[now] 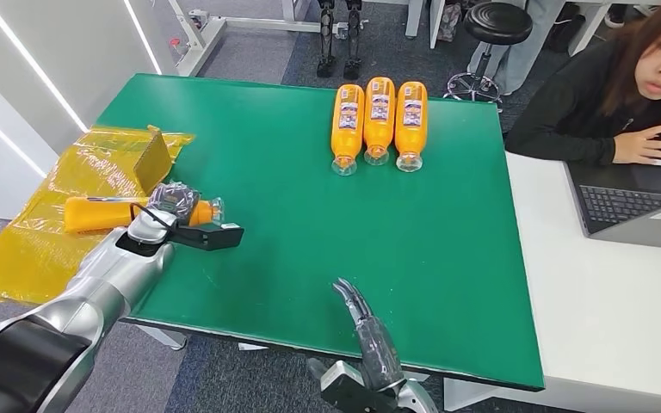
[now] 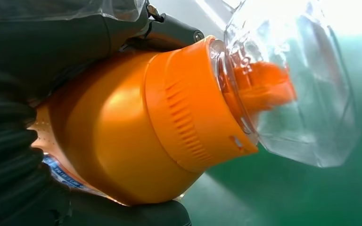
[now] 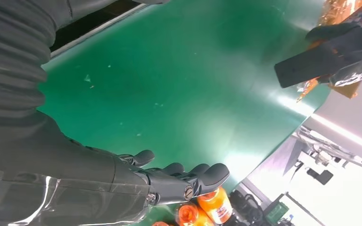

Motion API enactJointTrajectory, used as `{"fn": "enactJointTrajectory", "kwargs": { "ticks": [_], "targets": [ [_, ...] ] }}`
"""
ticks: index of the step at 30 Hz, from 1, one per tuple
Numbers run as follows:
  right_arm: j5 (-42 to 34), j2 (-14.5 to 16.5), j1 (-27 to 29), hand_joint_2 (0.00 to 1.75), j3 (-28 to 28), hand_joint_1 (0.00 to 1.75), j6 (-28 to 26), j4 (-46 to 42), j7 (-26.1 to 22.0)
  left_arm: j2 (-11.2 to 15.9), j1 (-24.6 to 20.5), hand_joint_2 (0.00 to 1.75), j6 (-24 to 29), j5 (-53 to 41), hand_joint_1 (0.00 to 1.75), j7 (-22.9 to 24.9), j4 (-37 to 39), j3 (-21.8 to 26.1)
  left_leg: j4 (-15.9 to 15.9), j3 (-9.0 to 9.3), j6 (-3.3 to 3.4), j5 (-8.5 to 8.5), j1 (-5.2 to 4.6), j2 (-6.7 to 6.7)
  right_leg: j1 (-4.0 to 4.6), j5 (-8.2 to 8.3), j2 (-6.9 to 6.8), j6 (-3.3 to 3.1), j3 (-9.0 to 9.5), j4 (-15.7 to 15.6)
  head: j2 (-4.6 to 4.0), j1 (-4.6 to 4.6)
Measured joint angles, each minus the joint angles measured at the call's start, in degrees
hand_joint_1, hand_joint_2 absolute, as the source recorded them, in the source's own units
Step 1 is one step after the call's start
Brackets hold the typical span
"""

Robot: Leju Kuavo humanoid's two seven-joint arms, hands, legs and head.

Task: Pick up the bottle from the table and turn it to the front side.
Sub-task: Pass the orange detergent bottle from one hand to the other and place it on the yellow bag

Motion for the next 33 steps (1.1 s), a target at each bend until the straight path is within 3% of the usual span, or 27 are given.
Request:
{"fn": "enactJointTrajectory", "kwargs": {
  "ticks": [8,20,24,28,31,33],
  "targets": [
    [0.22,-2.88,2.27,1.75,0.01,0.0,-0.07,-2.47,0.67,0.92,0.43,1.75,0.79,-0.28,0.0,0.65,0.53,0.68,0.0,0.01,0.0,0.0,0.01,0.0,0.0,0.0,0.0,0.0,-0.01,0.0,0.0,-0.01],
    [0.31,-3.24,1.47,1.75,0.01,0.0,1.23,-2.51,0.41,0.23,0.61,1.75,3.67,-0.81,0.0,-0.08,0.53,1.52,0.0,0.01,-0.01,0.01,0.01,0.01,0.01,0.0,0.0,0.0,-0.01,0.01,0.0,0.0],
    [0.62,-3.0,1.25,1.75,0.02,0.0,1.04,-2.33,0.46,-0.95,0.53,1.75,8.9,-1.19,0.0,-1.73,0.47,1.62,0.02,0.02,-0.01,0.01,0.0,-0.02,0.0,0.0,-0.02,0.0,-0.03,0.0,0.0,-0.01],
    [2.53,-1.61,1.34,1.75,-0.07,0.0,-0.14,-1.95,1.36,-4.87,0.79,1.75,18.97,-0.04,0.0,-8.99,-0.92,1.93,0.04,-0.01,0.0,0.0,-0.02,-0.23,-0.03,-0.01,-0.27,0.01,0.03,-0.03,0.0,-0.01],
    [4.94,-0.44,2.64,1.75,-0.88,0.0,-1.68,-2.0,2.28,-9.47,3.85,1.75,24.25,8.94,0.0,-22.62,-5.47,3.14,0.04,0.0,0.04,-0.03,-0.09,-0.26,-0.1,-0.02,-0.28,0.03,0.08,-0.05,0.0,-0.01],
    [6.8,0.22,4.26,1.75,-1.91,0.0,-2.2,-2.49,2.78,-12.17,7.98,1.75,21.54,21.12,0.0,-33.2,-11.19,3.9,0.04,0.0,0.1,-0.1,-0.11,-0.2,-0.12,-0.04,-0.23,0.06,0.11,-0.08,0.0,0.02]
  ]
}}
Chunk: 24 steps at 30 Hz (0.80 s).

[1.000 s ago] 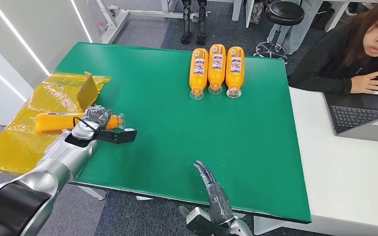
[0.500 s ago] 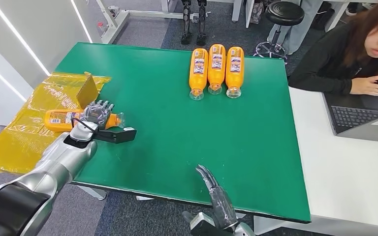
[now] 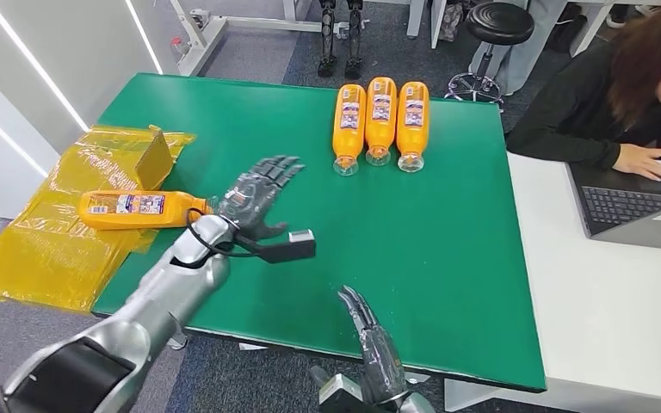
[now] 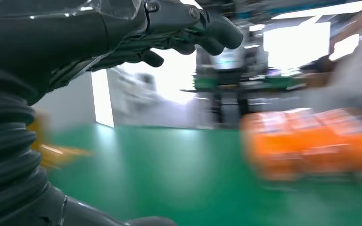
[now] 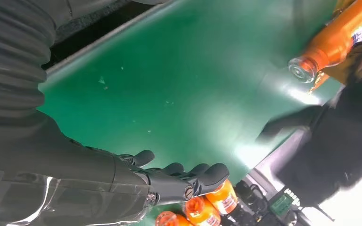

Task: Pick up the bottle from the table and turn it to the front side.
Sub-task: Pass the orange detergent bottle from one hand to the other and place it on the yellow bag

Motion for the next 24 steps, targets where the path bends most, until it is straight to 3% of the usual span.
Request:
{"fn": "enactJointTrajectory", "kwargs": {
  "ticks": [3,5,7,13,24],
  "targets": [
    [1.64,0.56,2.64,1.75,-2.25,0.0,0.0,-1.72,0.05,-2.09,8.99,1.75,-15.33,28.59,0.0,-10.19,-13.69,0.01,0.0,0.06,0.11,-0.17,-0.03,0.34,-0.02,-0.03,0.34,0.04,-0.04,-0.04,0.0,-0.04],
    [1.13,0.56,4.51,1.75,-4.12,0.0,-0.09,-3.47,-0.41,-2.37,15.38,1.75,-25.06,47.27,0.0,-12.51,-23.92,-0.24,-0.01,0.08,0.14,-0.25,-0.02,0.47,-0.03,-0.08,0.48,0.09,-0.08,-0.06,0.0,-0.09],
    [-0.56,0.3,6.36,1.75,-5.81,0.0,-0.94,-5.86,-1.73,-2.36,20.57,1.75,-29.55,56.85,0.0,-12.99,-32.1,-0.32,-0.02,0.07,0.13,-0.27,0.0,0.44,-0.03,-0.15,0.46,0.11,-0.08,-0.07,0.0,-0.1],
    [-2.9,-0.89,10.25,1.75,-8.88,0.0,-4.97,-12.63,-6.03,-1.85,29.69,1.75,-31.46,58.99,0.0,-13.06,-45.96,0.25,-0.05,0.08,0.11,-0.29,0.03,0.43,0.01,-0.19,0.43,0.09,-0.07,-0.06,0.0,-0.1],
    [-0.02,-1.72,15.01,1.75,-13.09,0.0,-5.65,-22.39,-8.06,-1.46,33.83,1.75,-32.49,58.94,0.0,-13.04,-53.88,2.54,-0.03,0.12,0.13,-0.26,0.02,0.4,0.02,-0.17,0.38,0.09,0.0,-0.05,0.0,-0.1]
  ]
}}
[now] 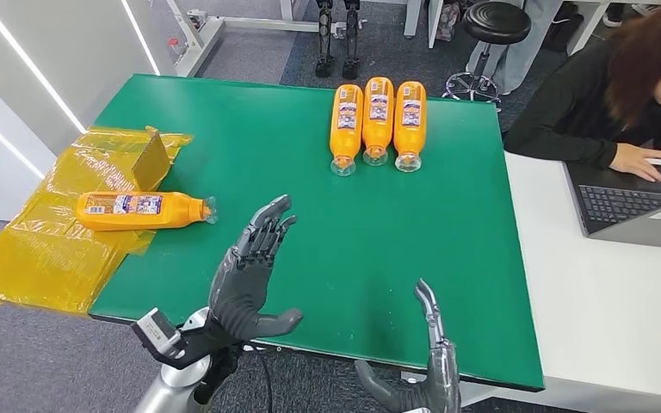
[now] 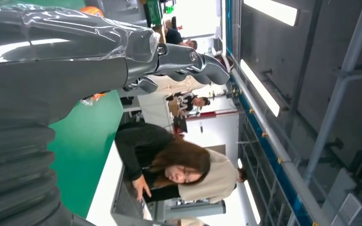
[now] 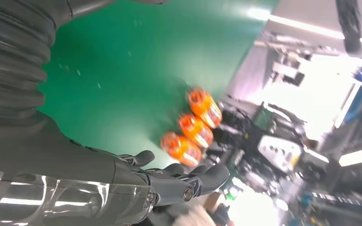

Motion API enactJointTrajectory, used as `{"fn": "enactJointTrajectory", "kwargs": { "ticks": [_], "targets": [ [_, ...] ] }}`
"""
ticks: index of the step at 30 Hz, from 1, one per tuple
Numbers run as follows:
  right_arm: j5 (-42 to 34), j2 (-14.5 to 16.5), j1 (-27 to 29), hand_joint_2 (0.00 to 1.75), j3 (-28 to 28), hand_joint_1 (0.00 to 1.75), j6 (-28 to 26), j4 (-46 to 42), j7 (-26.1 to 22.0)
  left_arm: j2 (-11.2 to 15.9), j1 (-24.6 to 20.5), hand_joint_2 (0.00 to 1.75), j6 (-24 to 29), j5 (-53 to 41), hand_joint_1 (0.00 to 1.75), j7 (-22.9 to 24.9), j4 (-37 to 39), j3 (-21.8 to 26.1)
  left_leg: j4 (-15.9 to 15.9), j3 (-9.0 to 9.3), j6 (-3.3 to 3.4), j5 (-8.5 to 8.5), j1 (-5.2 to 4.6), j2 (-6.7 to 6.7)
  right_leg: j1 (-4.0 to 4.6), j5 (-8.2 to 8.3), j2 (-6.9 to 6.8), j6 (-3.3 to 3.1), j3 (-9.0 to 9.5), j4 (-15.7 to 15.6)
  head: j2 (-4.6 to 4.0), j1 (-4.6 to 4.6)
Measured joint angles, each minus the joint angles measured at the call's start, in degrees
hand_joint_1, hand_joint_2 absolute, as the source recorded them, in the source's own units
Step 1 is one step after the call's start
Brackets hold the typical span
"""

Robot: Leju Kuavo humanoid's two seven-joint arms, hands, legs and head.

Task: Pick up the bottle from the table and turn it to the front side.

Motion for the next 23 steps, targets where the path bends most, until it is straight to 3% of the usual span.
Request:
{"fn": "enactJointTrajectory", "kwargs": {
  "ticks": [10,23],
  "targets": [
    [7.95,-0.1,4.77,1.75,-8.06,0.0,-0.04,-10.98,4.23,-0.58,2.25,1.75,-0.41,-1.35,0.0,0.0,-3.2,2.92,0.0,0.0,0.01,0.0,0.0,0.0,0.0,-0.01,-0.02,0.01,0.01,-0.01,0.0,0.01],
    [8.78,-0.1,5.64,1.75,-12.05,0.0,-0.04,-14.19,4.94,-1.03,2.68,1.75,-0.52,-1.62,0.0,0.0,-3.46,3.64,0.0,0.04,0.01,0.0,0.0,0.0,0.0,0.0,-0.02,0.0,0.05,0.0,0.0,0.0]
  ]
}}
